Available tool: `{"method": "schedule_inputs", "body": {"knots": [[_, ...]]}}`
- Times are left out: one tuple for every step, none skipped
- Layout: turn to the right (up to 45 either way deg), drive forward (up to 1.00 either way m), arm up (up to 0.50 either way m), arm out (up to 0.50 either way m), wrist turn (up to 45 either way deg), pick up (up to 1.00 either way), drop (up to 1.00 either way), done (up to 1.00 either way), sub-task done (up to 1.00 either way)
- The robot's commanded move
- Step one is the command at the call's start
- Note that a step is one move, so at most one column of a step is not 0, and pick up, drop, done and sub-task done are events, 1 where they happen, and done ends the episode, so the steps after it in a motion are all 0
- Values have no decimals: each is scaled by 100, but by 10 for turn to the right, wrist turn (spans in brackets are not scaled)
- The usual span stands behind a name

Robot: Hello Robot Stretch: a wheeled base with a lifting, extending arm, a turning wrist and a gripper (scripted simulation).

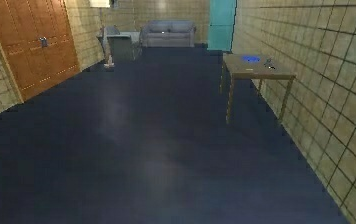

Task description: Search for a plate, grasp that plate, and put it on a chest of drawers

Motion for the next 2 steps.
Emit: {"method": "schedule_inputs", "body": {"knots": [[0, 100, 0, 0, 0, 0, 0, 0, 0], [0, 100, 0, 0, 0, 0, 0, 0, 0]]}}
